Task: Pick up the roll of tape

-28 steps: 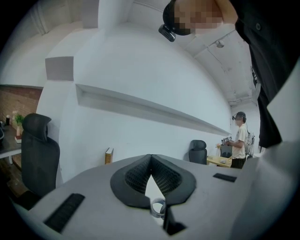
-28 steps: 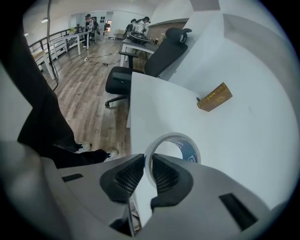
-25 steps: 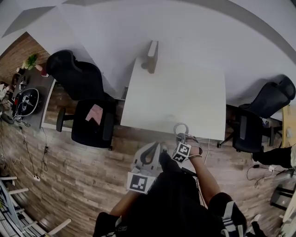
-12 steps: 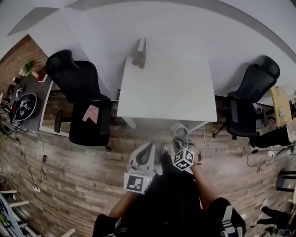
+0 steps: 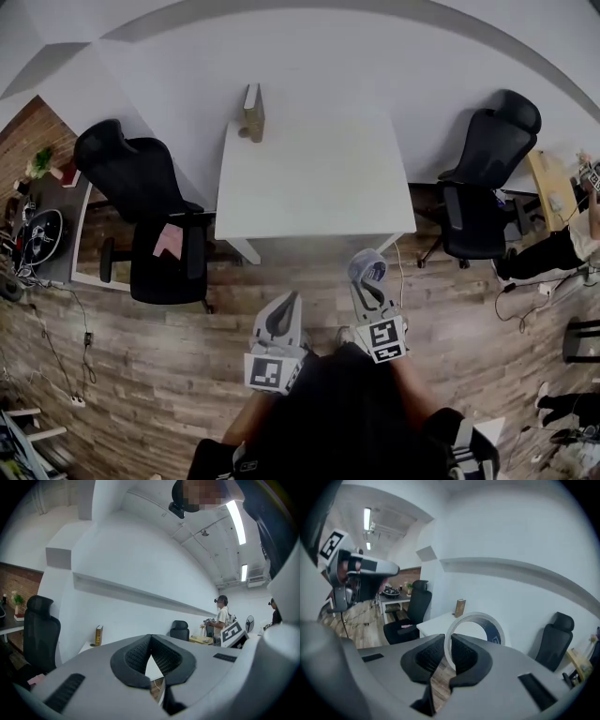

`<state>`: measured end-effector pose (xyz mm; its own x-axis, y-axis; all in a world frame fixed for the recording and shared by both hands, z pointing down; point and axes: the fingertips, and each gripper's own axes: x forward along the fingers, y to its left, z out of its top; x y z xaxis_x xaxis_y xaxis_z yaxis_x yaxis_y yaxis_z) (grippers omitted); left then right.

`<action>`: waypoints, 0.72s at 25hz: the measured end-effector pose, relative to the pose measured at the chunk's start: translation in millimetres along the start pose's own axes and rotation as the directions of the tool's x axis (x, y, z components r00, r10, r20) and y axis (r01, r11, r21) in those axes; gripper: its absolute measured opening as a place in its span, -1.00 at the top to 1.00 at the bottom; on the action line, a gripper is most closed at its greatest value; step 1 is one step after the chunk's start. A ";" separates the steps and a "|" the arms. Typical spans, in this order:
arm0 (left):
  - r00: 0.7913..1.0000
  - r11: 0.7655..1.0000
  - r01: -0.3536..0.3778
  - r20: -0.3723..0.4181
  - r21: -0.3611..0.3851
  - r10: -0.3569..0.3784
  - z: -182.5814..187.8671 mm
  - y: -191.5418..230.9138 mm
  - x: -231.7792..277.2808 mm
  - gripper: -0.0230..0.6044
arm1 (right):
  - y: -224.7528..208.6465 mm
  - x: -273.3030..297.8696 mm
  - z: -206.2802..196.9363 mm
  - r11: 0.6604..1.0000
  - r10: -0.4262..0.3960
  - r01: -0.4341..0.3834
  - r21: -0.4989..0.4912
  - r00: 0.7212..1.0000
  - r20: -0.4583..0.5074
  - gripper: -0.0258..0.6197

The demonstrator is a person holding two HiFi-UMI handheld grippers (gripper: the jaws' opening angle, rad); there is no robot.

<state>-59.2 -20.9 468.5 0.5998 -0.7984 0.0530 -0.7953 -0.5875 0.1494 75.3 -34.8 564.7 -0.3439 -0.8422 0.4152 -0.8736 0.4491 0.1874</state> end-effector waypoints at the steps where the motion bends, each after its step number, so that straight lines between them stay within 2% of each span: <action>1: 1.000 1.000 0.000 0.003 -0.004 0.000 1.6 -6.3 3.2 0.87 | -6.5 -9.5 6.0 0.999 -0.006 0.005 0.032 1.000 0.029 0.74; 5: 1.000 1.000 -0.002 0.008 0.003 0.002 3.5 -33.4 10.1 0.87 | -27.7 -52.6 26.3 0.988 -0.025 0.000 0.154 0.987 0.160 0.73; 8: 1.000 1.000 -0.008 -0.001 0.027 0.008 -1.8 -49.8 14.3 0.87 | -38.4 -80.8 34.4 0.983 -0.033 -0.010 0.186 0.974 0.226 0.73; 13: 1.000 0.999 -0.005 -0.024 0.038 0.006 -11.8 -76.6 26.8 0.87 | -52.0 -110.7 33.1 0.969 -0.025 -0.041 0.243 0.964 0.264 0.73; 18: 1.000 0.999 0.001 -0.023 0.051 0.000 -13.5 -99.2 32.5 0.87 | -59.4 -125.4 26.1 0.968 -0.013 -0.057 0.246 0.962 0.271 0.73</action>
<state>40.4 13.3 468.8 0.6017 -0.7952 0.0754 -0.7980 -0.5945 0.0986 161.4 36.4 478.3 -0.4133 -0.8972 0.1558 -0.9106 0.4087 -0.0615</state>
